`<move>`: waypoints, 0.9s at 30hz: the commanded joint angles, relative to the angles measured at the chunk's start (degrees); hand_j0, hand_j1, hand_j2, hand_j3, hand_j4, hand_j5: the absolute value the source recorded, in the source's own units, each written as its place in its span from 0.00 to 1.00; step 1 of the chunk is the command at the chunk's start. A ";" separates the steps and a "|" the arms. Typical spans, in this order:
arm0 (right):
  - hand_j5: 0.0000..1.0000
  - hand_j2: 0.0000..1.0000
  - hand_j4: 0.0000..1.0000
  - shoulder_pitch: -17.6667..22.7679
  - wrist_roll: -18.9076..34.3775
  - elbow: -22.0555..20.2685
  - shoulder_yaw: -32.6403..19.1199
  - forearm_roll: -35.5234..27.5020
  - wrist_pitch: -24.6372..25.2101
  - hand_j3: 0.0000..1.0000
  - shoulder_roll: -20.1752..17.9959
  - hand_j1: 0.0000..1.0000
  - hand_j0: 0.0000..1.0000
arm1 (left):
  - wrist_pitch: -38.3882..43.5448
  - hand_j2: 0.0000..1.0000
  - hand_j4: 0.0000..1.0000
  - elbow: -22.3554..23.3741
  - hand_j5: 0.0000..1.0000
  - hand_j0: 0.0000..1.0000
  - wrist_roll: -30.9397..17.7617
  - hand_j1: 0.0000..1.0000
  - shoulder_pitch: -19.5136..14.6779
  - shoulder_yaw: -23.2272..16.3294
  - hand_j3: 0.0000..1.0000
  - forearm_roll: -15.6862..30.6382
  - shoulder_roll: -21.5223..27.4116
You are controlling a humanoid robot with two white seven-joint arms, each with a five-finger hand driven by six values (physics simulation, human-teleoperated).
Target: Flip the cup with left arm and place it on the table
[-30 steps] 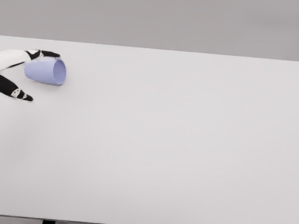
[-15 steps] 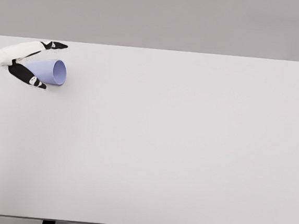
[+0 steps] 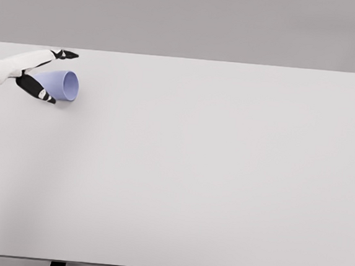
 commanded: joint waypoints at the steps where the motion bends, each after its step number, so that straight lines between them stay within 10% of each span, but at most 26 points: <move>1: 1.00 1.00 1.00 0.00 0.01 0.00 -0.01 0.00 0.00 1.00 0.00 1.00 1.00 | 0.00 1.00 1.00 0.70 1.00 1.00 0.02 1.00 0.00 -0.03 1.00 0.18 -0.37; 27: 1.00 1.00 1.00 0.00 0.01 0.00 -0.01 0.00 0.00 1.00 0.00 1.00 1.00 | 0.18 1.00 1.00 7.03 1.00 1.00 0.02 1.00 -3.52 -2.49 1.00 -3.25 -2.92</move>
